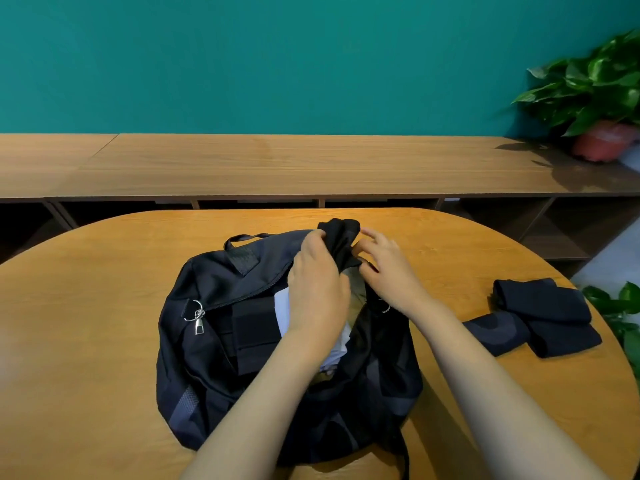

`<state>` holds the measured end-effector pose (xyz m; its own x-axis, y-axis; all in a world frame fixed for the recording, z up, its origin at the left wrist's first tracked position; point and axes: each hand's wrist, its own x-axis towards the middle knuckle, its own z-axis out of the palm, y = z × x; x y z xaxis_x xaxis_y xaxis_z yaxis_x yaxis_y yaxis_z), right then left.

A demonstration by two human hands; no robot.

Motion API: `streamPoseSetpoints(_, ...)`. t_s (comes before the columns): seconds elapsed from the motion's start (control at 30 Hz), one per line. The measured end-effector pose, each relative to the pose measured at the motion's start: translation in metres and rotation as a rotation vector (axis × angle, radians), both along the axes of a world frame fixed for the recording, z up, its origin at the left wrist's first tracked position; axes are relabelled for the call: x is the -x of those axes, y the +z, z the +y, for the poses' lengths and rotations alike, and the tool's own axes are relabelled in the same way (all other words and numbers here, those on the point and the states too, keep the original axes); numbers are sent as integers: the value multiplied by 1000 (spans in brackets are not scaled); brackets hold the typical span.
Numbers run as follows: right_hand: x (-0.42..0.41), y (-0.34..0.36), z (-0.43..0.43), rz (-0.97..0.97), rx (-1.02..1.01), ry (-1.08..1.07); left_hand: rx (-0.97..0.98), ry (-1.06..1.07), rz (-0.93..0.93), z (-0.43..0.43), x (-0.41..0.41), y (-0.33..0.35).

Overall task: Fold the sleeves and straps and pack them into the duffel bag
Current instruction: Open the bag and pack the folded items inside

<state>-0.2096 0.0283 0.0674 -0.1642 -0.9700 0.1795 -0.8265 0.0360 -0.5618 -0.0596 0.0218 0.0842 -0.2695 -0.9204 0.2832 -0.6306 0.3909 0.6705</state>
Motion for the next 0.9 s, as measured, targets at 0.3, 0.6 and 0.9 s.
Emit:
streamPoseSetpoints(0.3, 13, -13, -24, -79, -120, 56, 475, 68, -618, -12, 23, -46)
streamPoseSetpoints(0.6, 13, 5, -28, -95, -92, 31, 364, -85, -1072, -19, 37, -43)
streamPoseSetpoints(0.9, 11, 0, -26, -53, -165, 49, 41, -221, -839, -34, 46, -34)
